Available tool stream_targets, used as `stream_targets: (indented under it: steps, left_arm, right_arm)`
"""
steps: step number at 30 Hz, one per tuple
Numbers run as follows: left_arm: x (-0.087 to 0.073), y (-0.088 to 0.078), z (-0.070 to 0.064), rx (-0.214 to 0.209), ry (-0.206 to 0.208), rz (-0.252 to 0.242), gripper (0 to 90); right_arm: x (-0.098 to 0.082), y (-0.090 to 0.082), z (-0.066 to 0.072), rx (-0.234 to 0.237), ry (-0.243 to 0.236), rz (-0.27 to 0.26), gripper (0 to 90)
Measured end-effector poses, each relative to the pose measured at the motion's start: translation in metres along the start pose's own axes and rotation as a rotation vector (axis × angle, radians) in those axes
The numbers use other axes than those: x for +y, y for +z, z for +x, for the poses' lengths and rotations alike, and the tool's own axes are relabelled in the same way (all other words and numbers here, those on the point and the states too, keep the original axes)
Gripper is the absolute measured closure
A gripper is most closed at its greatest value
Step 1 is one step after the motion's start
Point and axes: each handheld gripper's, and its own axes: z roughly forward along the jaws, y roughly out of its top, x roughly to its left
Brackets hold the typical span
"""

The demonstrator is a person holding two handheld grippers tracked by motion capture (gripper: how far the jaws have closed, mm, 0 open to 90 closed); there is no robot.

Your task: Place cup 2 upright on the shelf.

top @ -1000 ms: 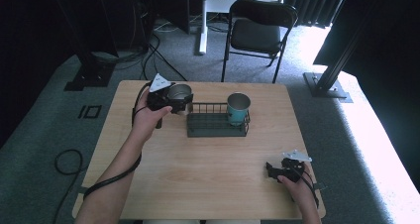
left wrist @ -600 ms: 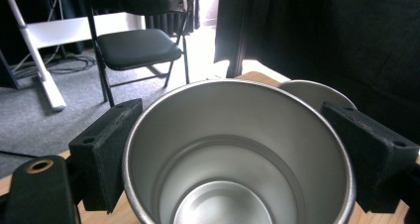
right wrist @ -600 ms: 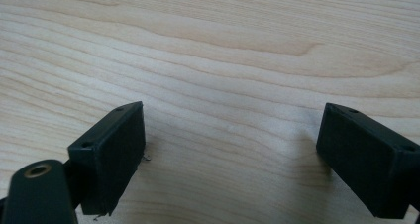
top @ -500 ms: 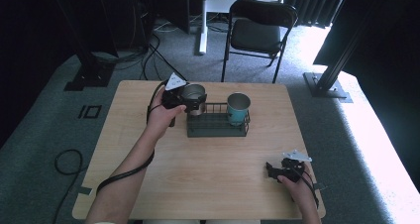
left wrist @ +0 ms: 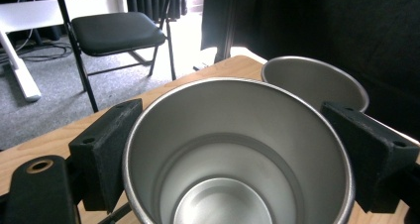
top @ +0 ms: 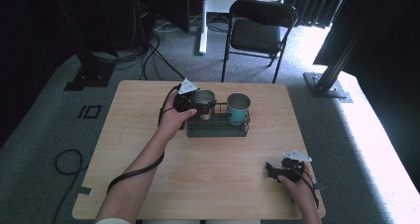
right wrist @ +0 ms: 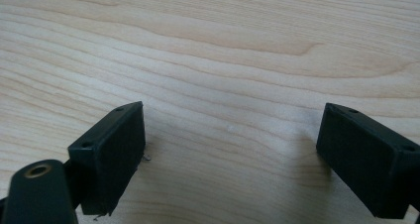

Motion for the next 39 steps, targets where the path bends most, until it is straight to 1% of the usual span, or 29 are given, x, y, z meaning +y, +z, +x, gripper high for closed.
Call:
stream_targets:
  steps: [5, 7, 9, 11, 12, 17, 19, 21, 22, 25, 26, 28, 29, 30, 31, 32, 33, 34, 35, 36, 37, 38, 39]
  left_arm:
    - [-0.009, 0.009, 0.002, 0.004, -0.008, 0.014, 14.0]
    - [-0.012, 0.012, 0.003, 0.000, -0.012, 0.015, 14.0]
    - [-0.014, 0.014, 0.003, 0.005, -0.006, 0.024, 14.0]
    - [-0.016, 0.016, 0.004, -0.001, -0.008, 0.030, 14.0]
    - [-0.017, 0.017, 0.004, 0.004, -0.005, 0.032, 14.0]
    - [-0.025, 0.023, 0.006, 0.002, -0.009, 0.043, 14.0]
    - [-0.029, 0.026, 0.004, -0.003, 0.000, 0.051, 14.0]
    - [-0.032, 0.028, 0.004, -0.001, -0.002, 0.060, 14.0]
    - [-0.033, 0.028, 0.003, 0.000, 0.004, 0.065, 13.9]
    - [-0.037, 0.031, 0.003, 0.027, 0.025, 0.079, 13.8]
    - [-0.038, 0.031, 0.003, 0.027, 0.024, 0.071, 13.4]
    - [-0.038, 0.032, 0.002, 0.020, 0.027, 0.082, 12.9]
    - [-0.038, 0.032, 0.001, 0.014, 0.031, 0.087, 10.5]
    - [-0.038, 0.032, 0.000, 0.003, 0.027, 0.083, 10.3]
    - [-0.038, 0.032, -0.001, 0.004, 0.036, 0.088, 8.6]
    - [-0.038, 0.031, -0.001, 0.001, 0.042, 0.082, 6.1]
    - [-0.038, 0.030, -0.002, -0.007, 0.039, 0.077, 4.1]
    - [-0.037, 0.029, -0.002, -0.005, 0.036, 0.075, 3.0]
    - [-0.037, 0.028, -0.002, -0.011, 0.035, 0.077, 3.0]
    - [-0.037, 0.027, -0.002, -0.007, 0.039, 0.077, 3.0]
    - [-0.037, 0.025, -0.002, -0.004, 0.033, 0.076, 3.0]
    - [-0.037, 0.024, -0.001, -0.012, 0.027, 0.077, 3.0]
    - [-0.038, 0.023, -0.001, -0.006, 0.027, 0.081, 3.0]
  right_arm:
    - [0.000, 0.000, 0.000, 0.000, 0.000, 0.000, 11.1]
    - [0.000, 0.000, 0.000, 0.000, 0.000, 0.000, 11.1]
    - [0.000, 0.000, 0.000, 0.000, 0.000, 0.000, 11.2]
    - [0.000, 0.000, 0.000, 0.000, 0.000, 0.000, 11.2]
    - [0.000, 0.000, 0.000, 0.000, 0.000, 0.000, 11.2]
    - [0.000, 0.000, 0.000, 0.000, 0.001, 0.000, 11.2]
    - [0.000, 0.000, 0.000, 0.000, 0.001, 0.000, 11.2]
    - [0.000, 0.000, 0.000, 0.000, 0.001, 0.000, 11.2]
    - [0.000, 0.000, 0.000, 0.000, 0.001, 0.000, 11.2]
    - [0.000, 0.000, 0.000, 0.000, 0.001, 0.000, 11.2]
    - [0.000, 0.000, 0.000, 0.000, 0.001, 0.000, 11.2]
    - [0.000, 0.000, 0.000, 0.000, 0.000, 0.000, 11.2]
    - [0.000, 0.000, 0.000, 0.000, 0.001, 0.000, 11.2]
    - [0.000, 0.000, 0.000, 0.000, 0.000, 0.000, 11.2]
    - [0.000, 0.000, 0.000, 0.000, 0.001, 0.000, 11.2]
    - [0.000, 0.000, 0.000, 0.000, 0.000, 0.000, 11.2]
    - [0.000, 0.000, 0.000, 0.000, 0.000, 0.000, 11.2]
    - [0.000, 0.000, 0.000, 0.000, 0.001, 0.000, 11.2]
    - [0.000, 0.000, 0.000, 0.000, 0.000, 0.000, 11.2]
    - [0.000, 0.000, 0.000, 0.000, 0.000, 0.000, 11.2]
    - [0.000, 0.000, 0.000, 0.000, 0.000, 0.000, 11.2]
    - [0.000, 0.000, 0.000, 0.000, 0.000, 0.000, 11.2]
    - [0.000, 0.000, 0.000, 0.000, 0.000, 0.000, 11.2]
